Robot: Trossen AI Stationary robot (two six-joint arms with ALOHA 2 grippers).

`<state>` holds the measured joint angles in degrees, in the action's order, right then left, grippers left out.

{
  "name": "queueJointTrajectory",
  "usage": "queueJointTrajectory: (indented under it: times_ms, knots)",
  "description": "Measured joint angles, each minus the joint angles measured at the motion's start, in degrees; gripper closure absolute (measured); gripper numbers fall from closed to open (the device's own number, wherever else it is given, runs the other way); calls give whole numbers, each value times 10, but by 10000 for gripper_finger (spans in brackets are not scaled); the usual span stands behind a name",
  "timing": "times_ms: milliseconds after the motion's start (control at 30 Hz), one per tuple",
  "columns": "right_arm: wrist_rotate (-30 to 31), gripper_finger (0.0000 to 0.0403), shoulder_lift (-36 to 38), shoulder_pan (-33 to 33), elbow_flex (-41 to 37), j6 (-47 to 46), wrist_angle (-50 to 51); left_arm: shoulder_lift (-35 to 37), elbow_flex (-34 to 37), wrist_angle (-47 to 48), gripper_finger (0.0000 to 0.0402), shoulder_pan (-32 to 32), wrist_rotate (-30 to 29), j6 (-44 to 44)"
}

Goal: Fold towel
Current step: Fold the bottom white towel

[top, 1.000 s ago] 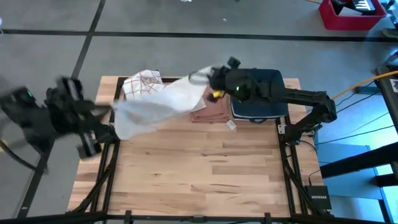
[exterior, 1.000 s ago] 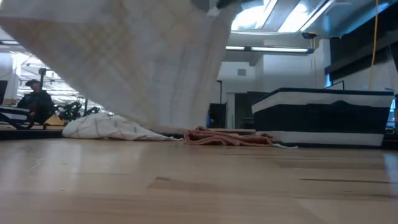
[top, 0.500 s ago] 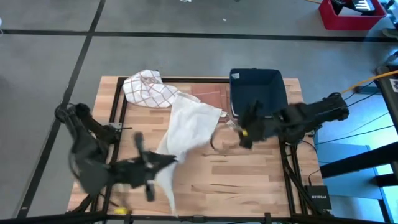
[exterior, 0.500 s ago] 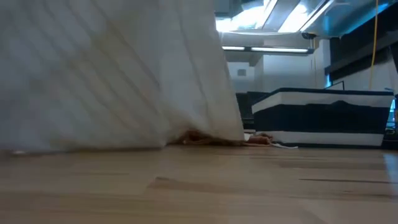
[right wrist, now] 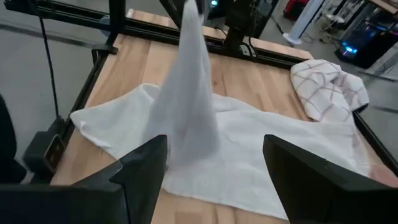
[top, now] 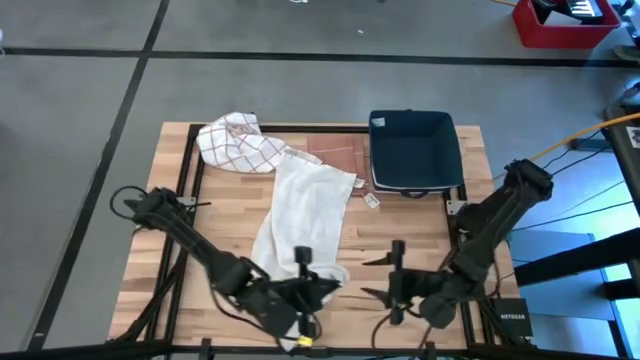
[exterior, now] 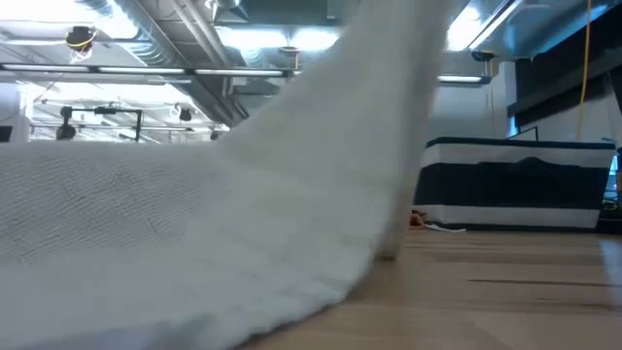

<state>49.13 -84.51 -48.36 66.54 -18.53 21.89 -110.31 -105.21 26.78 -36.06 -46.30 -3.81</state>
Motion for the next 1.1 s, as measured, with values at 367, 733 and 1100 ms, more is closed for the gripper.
queueJointTrajectory:
  times_ms: [367, 733, 1100]
  knots:
    - [-76, 182, -71, 32, -27, 54, -105, -55, 0, -22, 396, 33, 74, -18]
    - [-55, 382, -71, 37, -26, 55, -45, -52, -1, 16, 354, 39, 109, -67]
    - [-51, 385, -72, -15, -36, -173, 100, -71, -1, 274, 258, -24, 256, -335]
